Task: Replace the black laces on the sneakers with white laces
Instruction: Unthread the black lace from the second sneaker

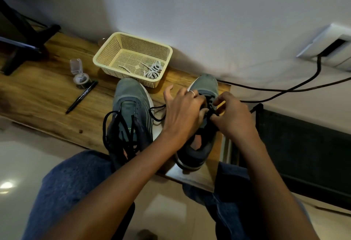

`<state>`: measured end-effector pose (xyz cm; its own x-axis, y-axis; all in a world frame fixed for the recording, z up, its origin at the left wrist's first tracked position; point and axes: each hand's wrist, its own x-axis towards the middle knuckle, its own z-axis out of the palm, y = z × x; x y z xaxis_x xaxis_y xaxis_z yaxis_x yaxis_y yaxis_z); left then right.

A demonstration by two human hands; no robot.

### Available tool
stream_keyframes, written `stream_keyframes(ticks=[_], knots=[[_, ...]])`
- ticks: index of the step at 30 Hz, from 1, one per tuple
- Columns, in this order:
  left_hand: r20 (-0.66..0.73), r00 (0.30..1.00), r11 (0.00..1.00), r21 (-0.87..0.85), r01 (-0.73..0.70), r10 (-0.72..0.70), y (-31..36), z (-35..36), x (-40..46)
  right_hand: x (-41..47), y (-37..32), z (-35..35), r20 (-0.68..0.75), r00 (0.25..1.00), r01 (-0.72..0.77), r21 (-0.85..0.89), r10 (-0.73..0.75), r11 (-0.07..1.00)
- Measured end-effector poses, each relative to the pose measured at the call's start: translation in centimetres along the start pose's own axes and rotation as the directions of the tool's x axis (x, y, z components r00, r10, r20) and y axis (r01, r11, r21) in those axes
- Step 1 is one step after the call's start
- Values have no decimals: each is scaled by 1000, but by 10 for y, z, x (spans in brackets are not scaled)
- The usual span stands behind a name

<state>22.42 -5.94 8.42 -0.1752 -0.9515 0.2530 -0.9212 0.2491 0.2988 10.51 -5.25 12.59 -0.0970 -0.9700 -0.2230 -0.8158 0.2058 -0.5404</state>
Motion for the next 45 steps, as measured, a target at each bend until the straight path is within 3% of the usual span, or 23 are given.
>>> stream_keyframes(ticks=[6,8,13,17,21,24,27,32,36,41,43,45], knots=[[-93,972,969,-145,201,-216,-22,-27,13,1,6,-5,30,997,-68,89,65,994],[-60,963,956,-155,250,-262,-31,-28,13,1,5,-4,32,998,-59,77,57,995],[146,989,995,-81,50,-38,-12,-13,5,-1,0,-1,16,1000,-9,10,9,1000],[59,996,997,-35,-66,68,-1,-1,-2,-2,-1,0,10,1000,5,-9,-5,1000],[-23,999,995,-96,-39,37,0,-2,0,-1,0,0,17,1000,-23,20,22,1000],[-112,989,983,-169,75,-95,-11,-12,8,0,1,-2,8,1000,-28,46,28,999],[-89,976,971,-155,182,-197,-22,-14,10,0,1,-1,-2,1000,-17,24,17,1000],[164,986,993,-118,23,-4,-5,0,5,0,-1,1,-16,1000,7,-9,-7,1000],[50,998,997,-76,-30,34,-2,-2,5,0,0,1,-13,1000,2,9,-2,1000],[-139,972,966,-202,159,-189,-27,-29,19,1,5,-5,-14,999,-42,35,42,999],[-142,971,959,-239,154,-192,-36,-34,20,-1,4,-4,-14,999,-30,35,31,999],[-48,992,967,-233,106,-120,-29,-32,14,-2,0,-1,-12,1000,-19,29,19,999]])
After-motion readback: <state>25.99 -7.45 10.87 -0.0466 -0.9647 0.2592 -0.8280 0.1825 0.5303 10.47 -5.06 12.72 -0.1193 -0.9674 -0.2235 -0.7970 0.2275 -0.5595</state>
